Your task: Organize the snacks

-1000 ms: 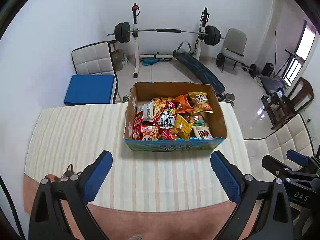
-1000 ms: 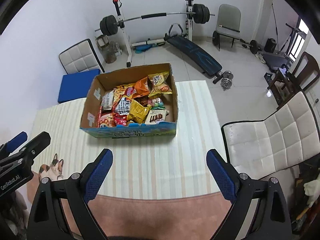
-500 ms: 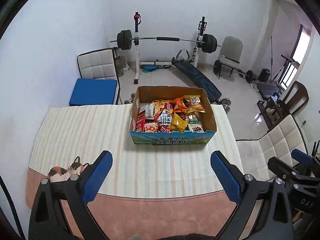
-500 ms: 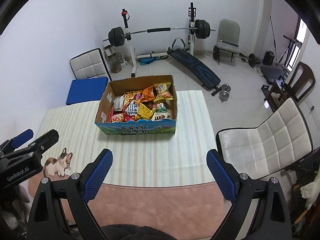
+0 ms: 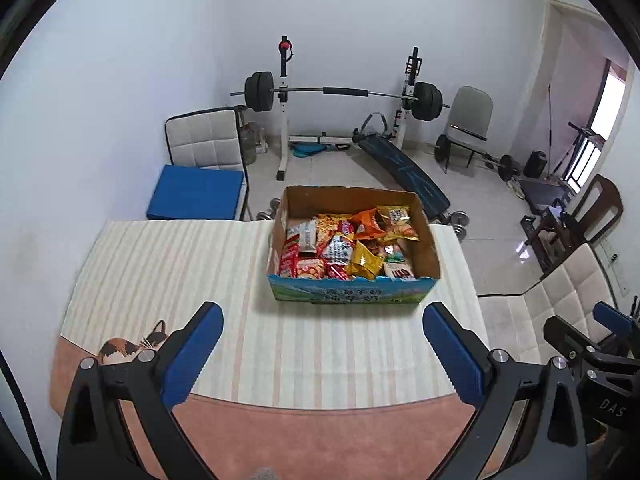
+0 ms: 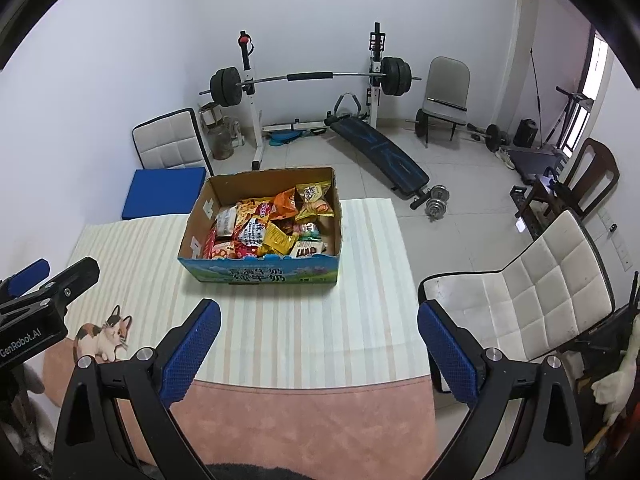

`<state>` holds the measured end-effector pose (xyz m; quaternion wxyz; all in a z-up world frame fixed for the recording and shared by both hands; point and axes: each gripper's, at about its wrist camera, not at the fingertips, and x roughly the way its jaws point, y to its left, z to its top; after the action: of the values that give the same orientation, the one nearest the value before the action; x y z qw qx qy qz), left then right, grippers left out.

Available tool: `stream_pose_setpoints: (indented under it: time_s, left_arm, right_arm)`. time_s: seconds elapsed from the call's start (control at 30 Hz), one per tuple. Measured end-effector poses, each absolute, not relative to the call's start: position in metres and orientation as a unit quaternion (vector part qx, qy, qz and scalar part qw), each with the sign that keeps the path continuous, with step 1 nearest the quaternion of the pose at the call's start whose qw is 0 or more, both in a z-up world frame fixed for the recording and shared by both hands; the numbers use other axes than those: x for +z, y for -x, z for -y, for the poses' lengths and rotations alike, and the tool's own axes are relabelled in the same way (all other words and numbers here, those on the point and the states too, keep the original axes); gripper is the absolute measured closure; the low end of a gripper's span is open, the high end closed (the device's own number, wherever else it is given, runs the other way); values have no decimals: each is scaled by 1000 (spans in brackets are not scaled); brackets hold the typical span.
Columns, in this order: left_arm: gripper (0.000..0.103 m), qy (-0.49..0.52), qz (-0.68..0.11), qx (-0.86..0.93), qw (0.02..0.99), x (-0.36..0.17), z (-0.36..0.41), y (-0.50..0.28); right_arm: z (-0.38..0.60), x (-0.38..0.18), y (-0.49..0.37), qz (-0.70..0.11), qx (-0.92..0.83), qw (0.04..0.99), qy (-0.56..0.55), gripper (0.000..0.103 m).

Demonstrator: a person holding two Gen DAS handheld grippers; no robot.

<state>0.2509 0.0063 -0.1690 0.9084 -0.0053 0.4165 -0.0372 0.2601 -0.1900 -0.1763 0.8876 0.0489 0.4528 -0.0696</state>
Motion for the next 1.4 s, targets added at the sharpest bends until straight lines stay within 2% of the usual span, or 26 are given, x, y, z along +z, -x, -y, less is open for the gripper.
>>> stream_pose_setpoints:
  time_s: [0.67,1.4]
  left_arm:
    - [1,-15,-412,-24,911,-190,2,-293]
    - [1,-19,-408,-27,912,-192,4,-304]
  right_arm:
    - [198,-200,-328,-447,-88,889,-43,2]
    - [203,-210,-345,-448,-89,888,-41,2]
